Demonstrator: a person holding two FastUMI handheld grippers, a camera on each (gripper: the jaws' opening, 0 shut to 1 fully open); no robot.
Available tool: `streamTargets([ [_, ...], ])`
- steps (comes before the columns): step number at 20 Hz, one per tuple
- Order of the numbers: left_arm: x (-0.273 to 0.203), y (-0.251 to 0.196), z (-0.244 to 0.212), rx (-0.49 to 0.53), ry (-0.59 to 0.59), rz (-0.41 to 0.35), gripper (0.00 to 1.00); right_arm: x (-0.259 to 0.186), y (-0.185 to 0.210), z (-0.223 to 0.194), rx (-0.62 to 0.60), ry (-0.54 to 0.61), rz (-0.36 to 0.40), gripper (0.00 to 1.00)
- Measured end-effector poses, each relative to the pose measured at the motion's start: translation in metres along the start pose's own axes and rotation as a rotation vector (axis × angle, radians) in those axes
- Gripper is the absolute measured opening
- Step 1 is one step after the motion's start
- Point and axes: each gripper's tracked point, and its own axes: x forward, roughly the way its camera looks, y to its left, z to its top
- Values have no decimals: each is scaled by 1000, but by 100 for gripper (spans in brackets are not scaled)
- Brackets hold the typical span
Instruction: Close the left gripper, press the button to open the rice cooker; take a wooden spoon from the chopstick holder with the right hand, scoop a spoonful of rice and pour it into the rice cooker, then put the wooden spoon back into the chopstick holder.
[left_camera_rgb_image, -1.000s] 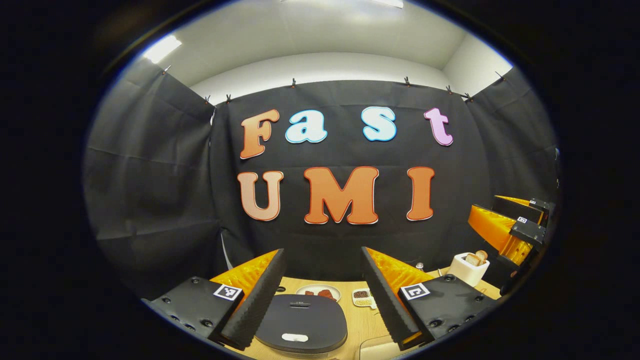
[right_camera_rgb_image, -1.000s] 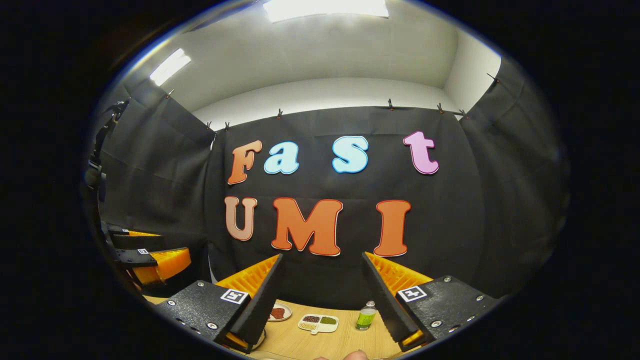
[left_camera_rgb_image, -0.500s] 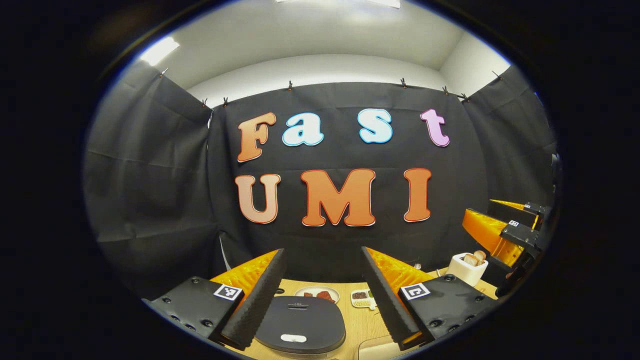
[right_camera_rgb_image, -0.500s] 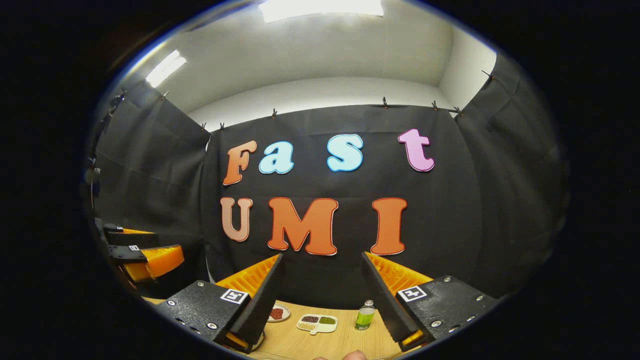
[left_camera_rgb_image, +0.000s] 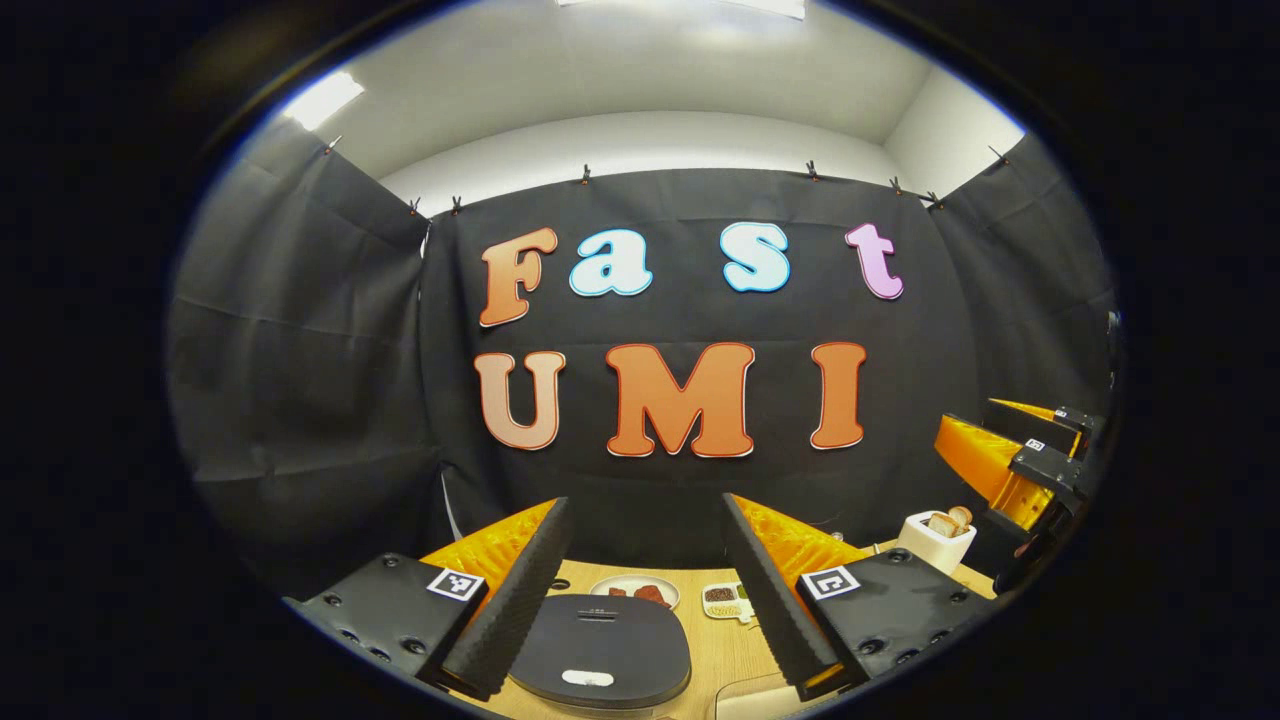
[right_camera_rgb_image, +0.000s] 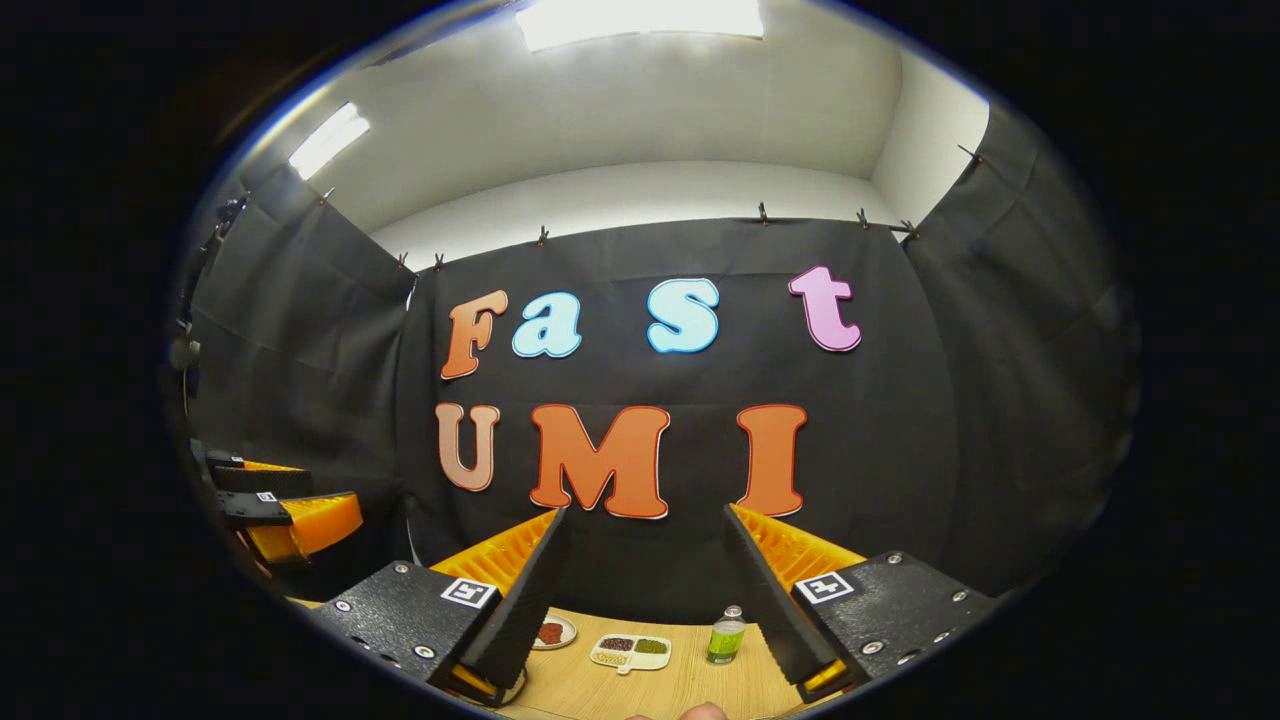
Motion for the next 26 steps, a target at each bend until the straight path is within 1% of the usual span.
streamTargets([
  [1,-1,2,-1,0,4,6,98,-1,0,-2,2,4,1,93],
  [3,1,14,-7,12,20,45,99,0,-1,-3,2,8,-1,93],
  [7,2,25,-22,50,73,71,100,-3,-5,-3,-1,5,-15,93],
  [10,6,36,-31,37,113,87,66,-1,-8,-6,-3,10,-22,93],
  [11,9,44,-36,42,134,113,54,-2,-8,-7,-6,12,-19,93],
  [13,12,58,-52,48,185,139,31,-1,-11,-9,-27,20,-20,93],
  [14,15,59,-58,36,215,130,22,-1,-13,-12,-32,25,-23,93],
  [15,15,63,-61,33,247,150,25,-2,-15,-12,-32,27,-25,93],
  [16,20,65,-72,21,277,165,23,-3,-17,-12,-31,27,-28,93],
  [17,24,63,-83,4,327,145,9,-4,-19,-12,-31,26,-32,93],
  [19,28,71,-100,-18,402,133,6,-5,-23,-12,-33,23,-42,93],
  [21,34,72,-109,-31,471,108,6,-6,-26,-13,-31,25,-48,93],
  [26,47,82,-145,-70,686,79,5,-8,-40,-17,-35,35,-73,93],
])
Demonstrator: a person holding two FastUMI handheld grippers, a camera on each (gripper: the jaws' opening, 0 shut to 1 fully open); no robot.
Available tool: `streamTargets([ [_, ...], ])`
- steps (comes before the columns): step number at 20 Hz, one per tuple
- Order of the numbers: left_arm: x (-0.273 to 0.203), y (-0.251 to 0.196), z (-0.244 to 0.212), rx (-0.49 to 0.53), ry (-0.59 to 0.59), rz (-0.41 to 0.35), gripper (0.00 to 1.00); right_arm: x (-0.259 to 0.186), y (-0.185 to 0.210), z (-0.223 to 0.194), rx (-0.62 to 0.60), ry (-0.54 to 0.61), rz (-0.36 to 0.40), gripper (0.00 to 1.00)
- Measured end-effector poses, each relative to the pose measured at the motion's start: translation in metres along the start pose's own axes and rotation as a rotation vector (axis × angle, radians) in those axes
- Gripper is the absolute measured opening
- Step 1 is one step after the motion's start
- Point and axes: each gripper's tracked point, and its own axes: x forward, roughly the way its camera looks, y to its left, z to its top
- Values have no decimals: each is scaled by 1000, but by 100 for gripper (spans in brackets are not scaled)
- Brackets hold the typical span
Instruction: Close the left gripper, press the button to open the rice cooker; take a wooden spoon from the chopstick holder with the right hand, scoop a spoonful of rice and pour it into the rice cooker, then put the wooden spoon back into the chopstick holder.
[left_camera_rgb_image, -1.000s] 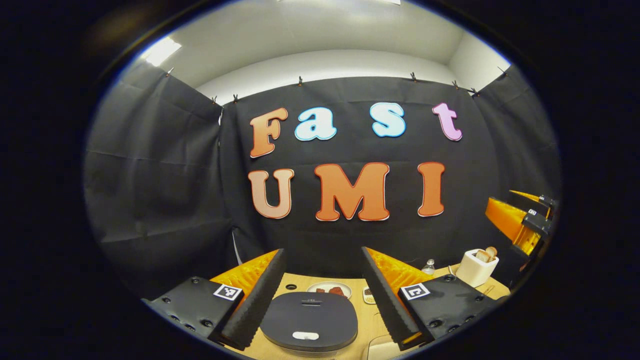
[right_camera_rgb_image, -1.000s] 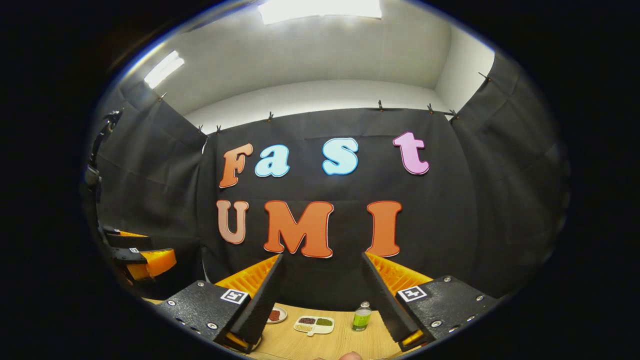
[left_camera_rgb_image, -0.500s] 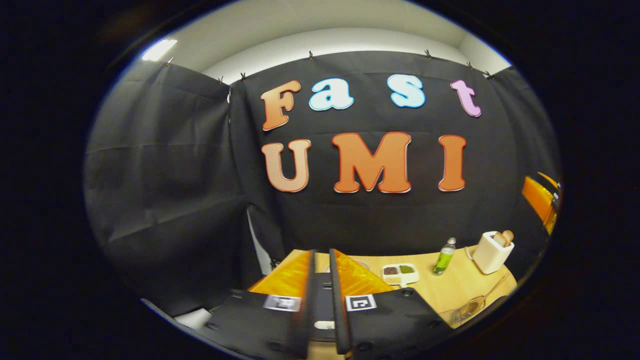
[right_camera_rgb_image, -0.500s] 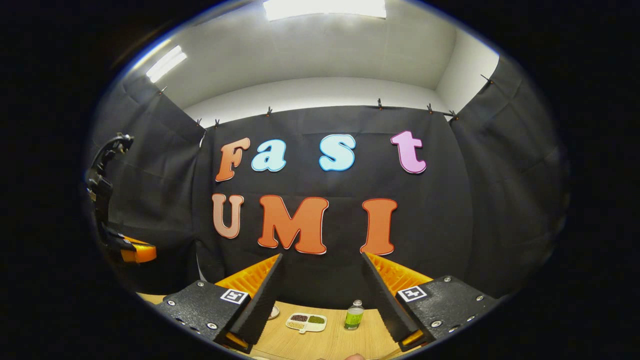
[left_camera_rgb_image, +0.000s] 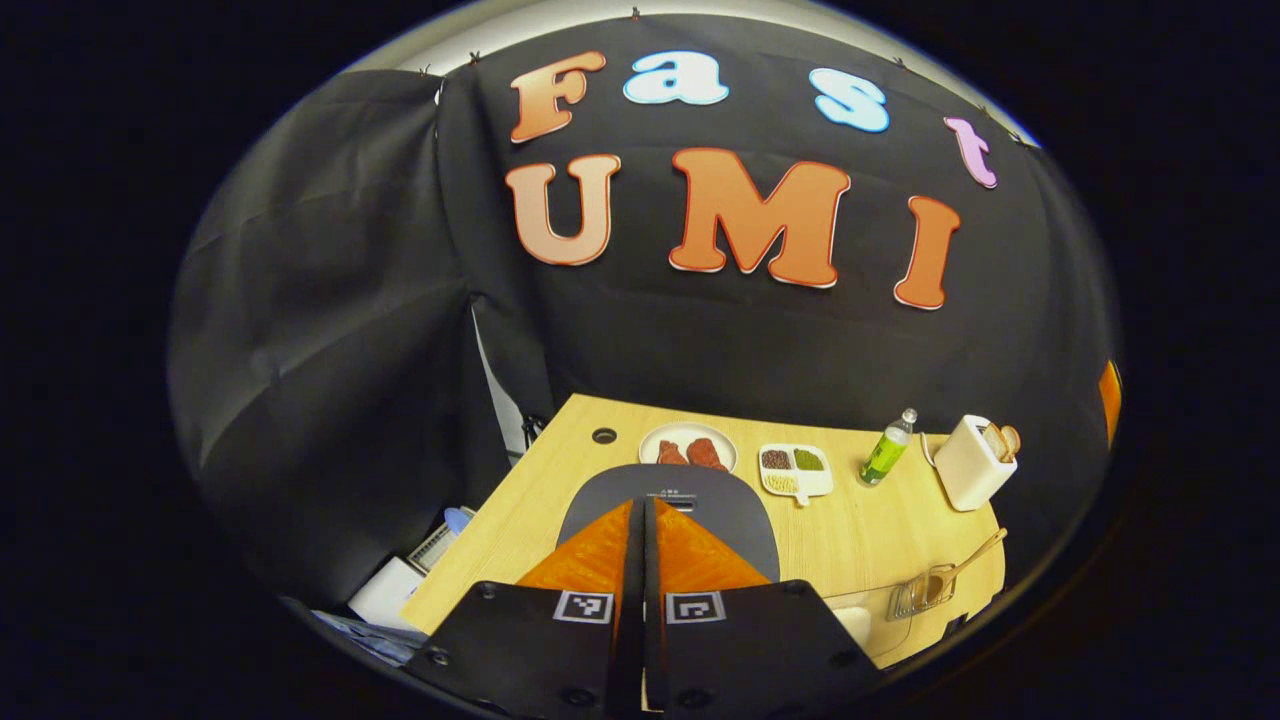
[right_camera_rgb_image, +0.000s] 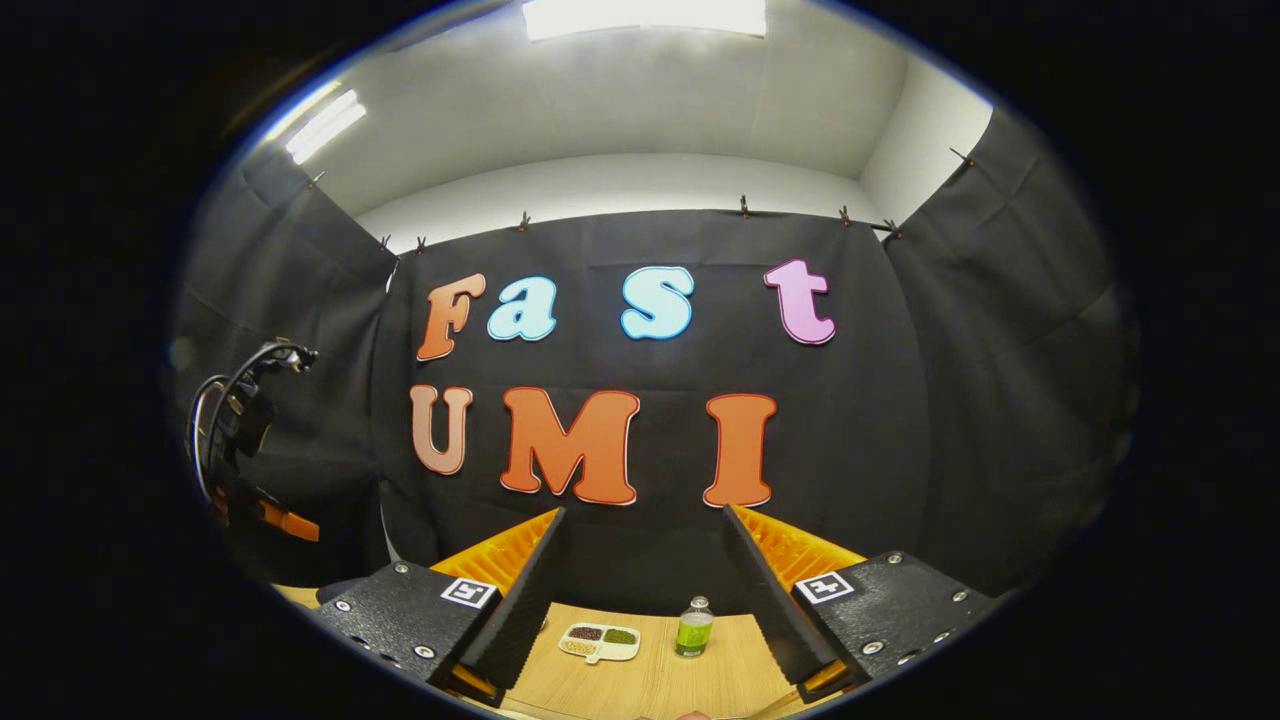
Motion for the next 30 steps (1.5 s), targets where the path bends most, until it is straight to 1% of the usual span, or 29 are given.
streamTargets([
  [2,11,-3,-16,-15,121,-25,6,-1,-5,-2,-3,7,-9,93],
  [4,24,-1,-35,4,241,-31,5,-3,-12,-3,-9,8,-25,93],
  [5,32,-4,-46,24,301,-49,6,-3,-16,-4,-11,8,-37,93],
  [6,40,-5,-58,24,351,-52,6,-4,-20,-4,-10,7,-47,93],
  [9,49,-16,-90,-20,510,-84,5,-7,-30,-9,-19,15,-71,93],
  [15,55,-11,-129,-33,714,-80,6,-12,-44,-18,-19,39,-101,93],
  [17,56,-9,-136,-38,764,-70,5,-14,-47,-21,-20,45,-105,93],
  [19,56,-13,-144,-61,821,-81,6,-13,-47,-25,-22,53,-104,93],
  [20,60,-13,-142,-64,807,-88,6,-12,-46,-26,-22,58,-101,93],
  [24,59,-11,-149,-98,892,-113,6,-9,-39,-36,-22,83,-78,93],
  [26,60,-6,-147,-99,909,-127,7,-8,-35,-41,-14,96,-64,93],
  [30,58,-6,-147,-97,896,-164,6,-2,-28,-41,20,101,-48,93],
])
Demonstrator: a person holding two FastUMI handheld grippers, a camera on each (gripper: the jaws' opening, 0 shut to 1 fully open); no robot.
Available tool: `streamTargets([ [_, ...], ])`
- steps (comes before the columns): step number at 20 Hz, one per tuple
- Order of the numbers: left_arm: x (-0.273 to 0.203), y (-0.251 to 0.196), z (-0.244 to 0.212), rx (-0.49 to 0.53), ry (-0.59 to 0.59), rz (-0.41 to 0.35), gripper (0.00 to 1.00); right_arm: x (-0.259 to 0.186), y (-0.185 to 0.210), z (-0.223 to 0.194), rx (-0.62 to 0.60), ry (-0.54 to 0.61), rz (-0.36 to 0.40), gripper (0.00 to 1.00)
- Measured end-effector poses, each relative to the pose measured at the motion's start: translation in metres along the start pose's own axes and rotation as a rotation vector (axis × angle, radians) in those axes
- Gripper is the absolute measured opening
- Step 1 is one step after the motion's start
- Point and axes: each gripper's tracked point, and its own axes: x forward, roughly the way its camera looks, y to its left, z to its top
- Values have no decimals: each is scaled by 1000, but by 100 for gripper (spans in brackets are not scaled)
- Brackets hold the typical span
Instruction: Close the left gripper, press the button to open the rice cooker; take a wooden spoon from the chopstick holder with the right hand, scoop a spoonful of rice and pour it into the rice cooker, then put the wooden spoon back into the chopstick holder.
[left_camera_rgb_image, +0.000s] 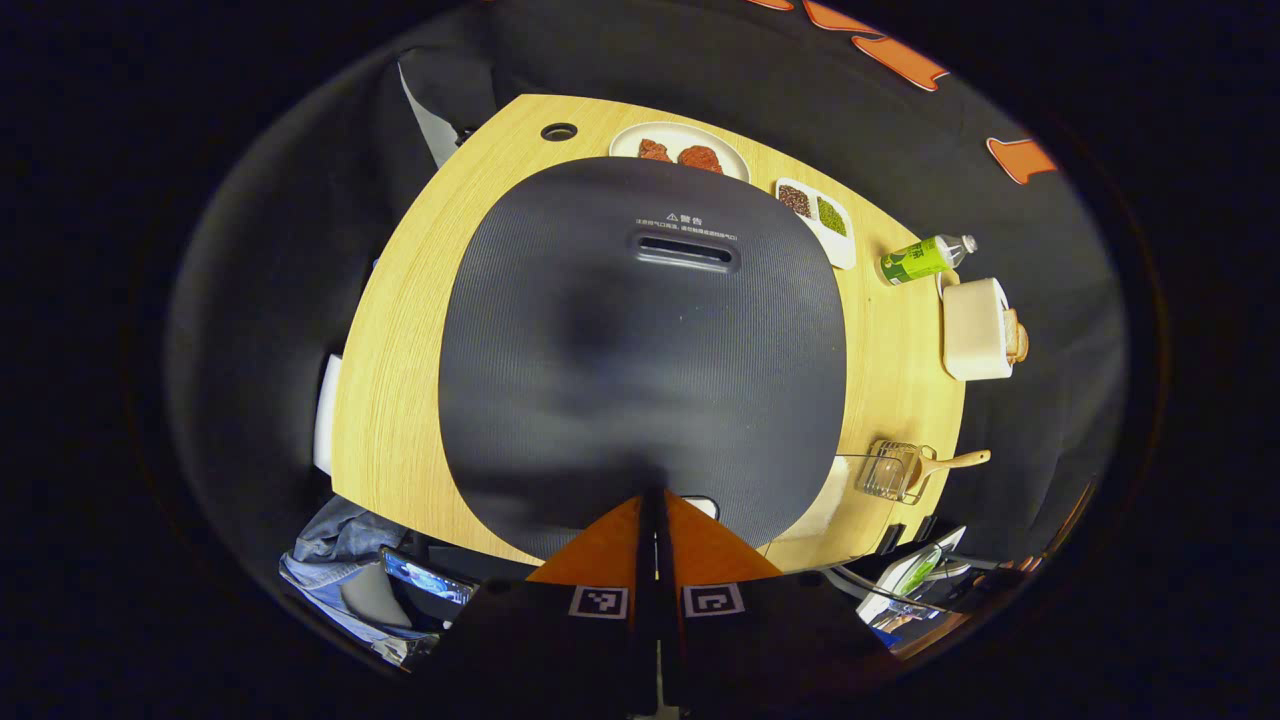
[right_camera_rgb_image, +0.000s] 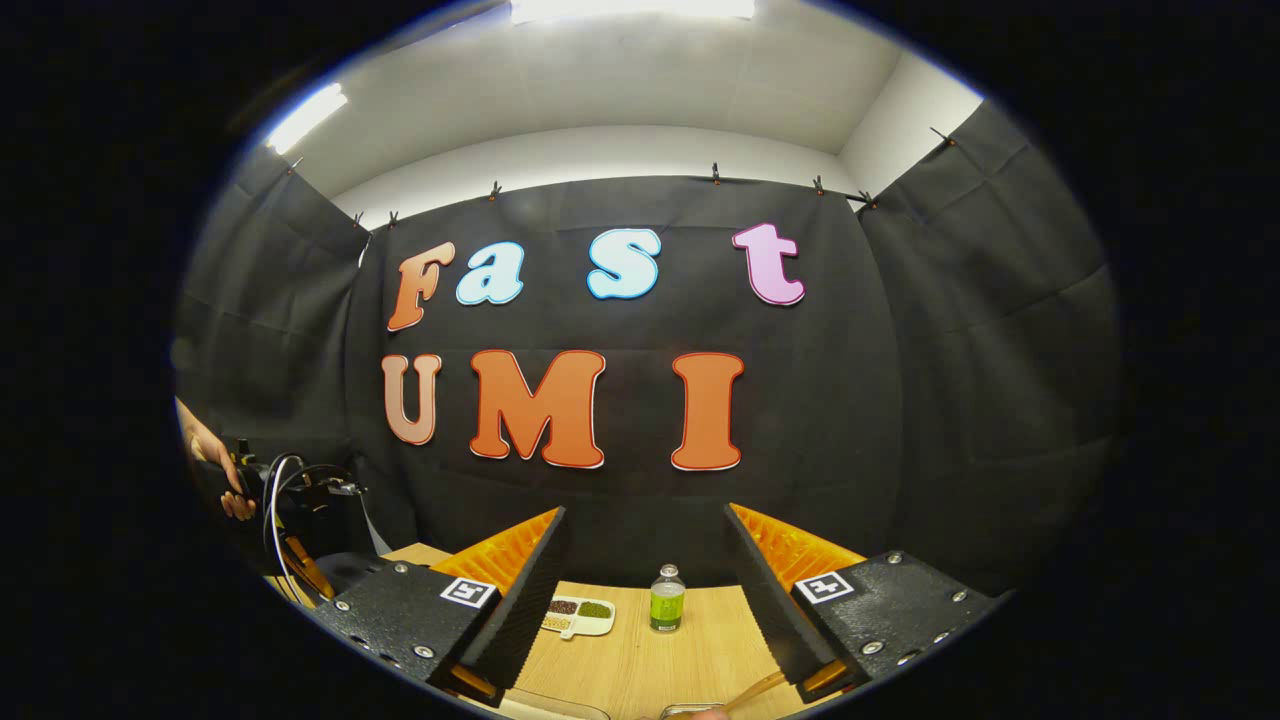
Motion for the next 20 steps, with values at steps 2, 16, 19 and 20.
streamTargets([
  [2,-5,-1,3,-12,-36,-9,6,2,-1,2,-10,-3,3,93],
  [16,-188,-37,66,240,-991,315,7,-2,-29,-22,-32,49,-48,93],
  [19,-206,-75,44,251,-1173,295,8,-4,-34,-35,-37,94,-48,93],
  [20,-209,-83,37,248,-1218,291,9,-6,-36,-33,-26,88,-46,94],
])
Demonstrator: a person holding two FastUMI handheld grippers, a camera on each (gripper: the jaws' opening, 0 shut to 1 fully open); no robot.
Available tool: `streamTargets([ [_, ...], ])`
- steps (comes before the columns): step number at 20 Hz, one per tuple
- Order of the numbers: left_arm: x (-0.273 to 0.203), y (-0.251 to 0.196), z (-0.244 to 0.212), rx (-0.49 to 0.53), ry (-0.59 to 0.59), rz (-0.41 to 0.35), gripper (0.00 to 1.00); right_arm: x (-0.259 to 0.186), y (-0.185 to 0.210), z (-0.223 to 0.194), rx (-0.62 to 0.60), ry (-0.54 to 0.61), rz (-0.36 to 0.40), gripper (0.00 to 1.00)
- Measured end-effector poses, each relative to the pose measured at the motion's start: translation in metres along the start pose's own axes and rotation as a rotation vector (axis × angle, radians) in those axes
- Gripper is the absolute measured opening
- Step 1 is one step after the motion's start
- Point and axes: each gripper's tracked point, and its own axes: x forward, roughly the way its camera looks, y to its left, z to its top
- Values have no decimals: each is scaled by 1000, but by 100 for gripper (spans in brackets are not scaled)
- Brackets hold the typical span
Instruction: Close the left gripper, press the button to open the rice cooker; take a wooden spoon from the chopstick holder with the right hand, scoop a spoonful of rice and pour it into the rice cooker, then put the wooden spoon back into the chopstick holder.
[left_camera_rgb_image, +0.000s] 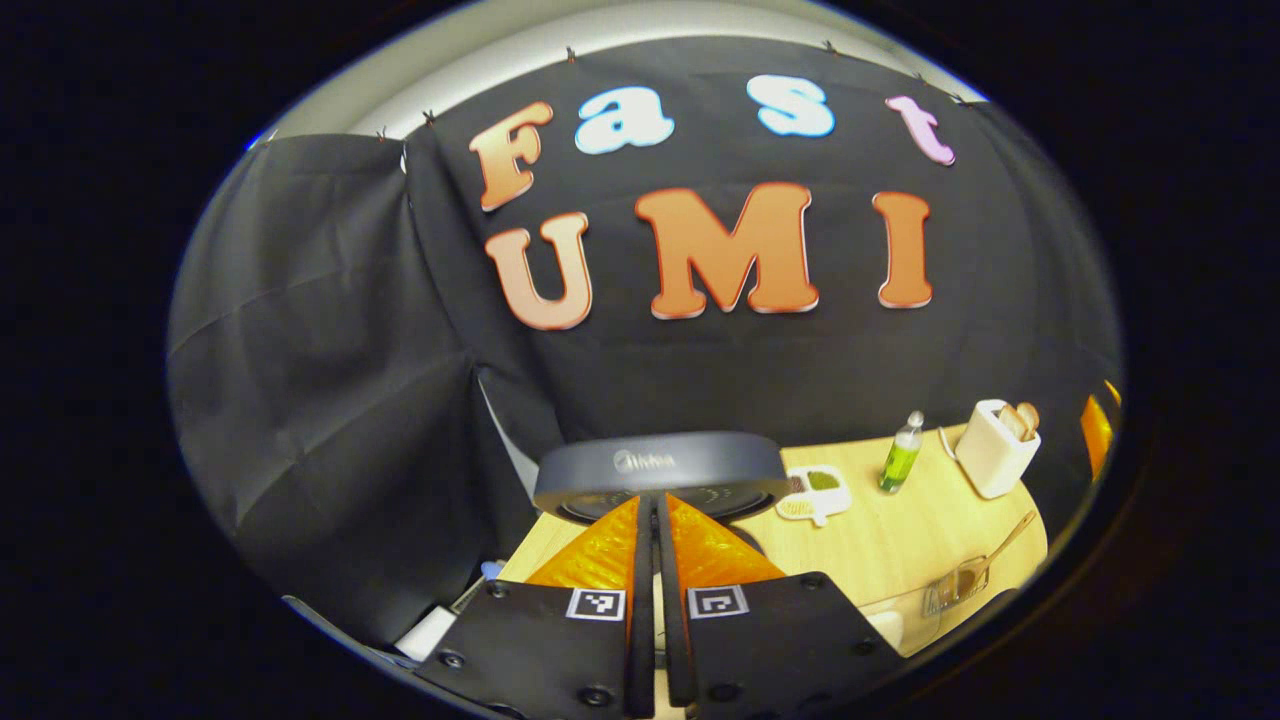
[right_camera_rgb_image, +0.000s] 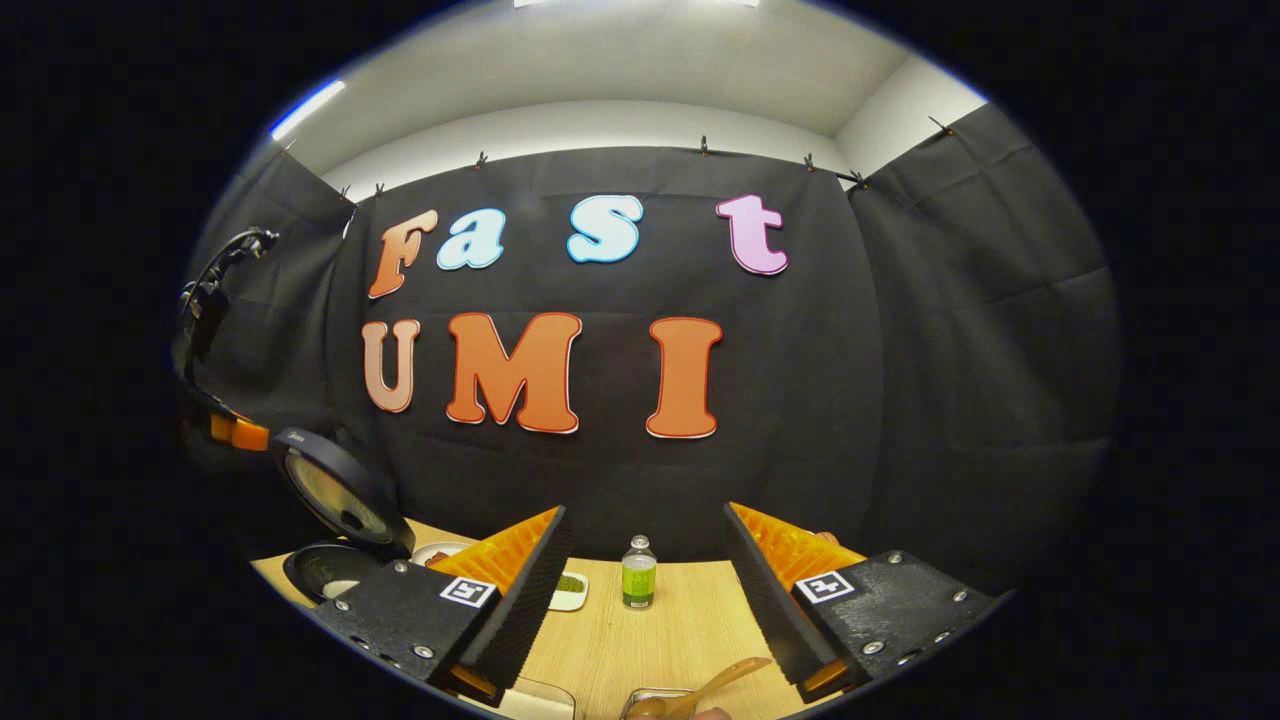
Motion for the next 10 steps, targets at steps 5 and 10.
streamTargets([
  [5,-36,-36,-6,-67,-109,-3,22,-1,-4,-1,27,-25,8,93],
  [10,-52,-38,-5,-102,-163,3,64,-2,-8,-17,-9,9,17,93],
])
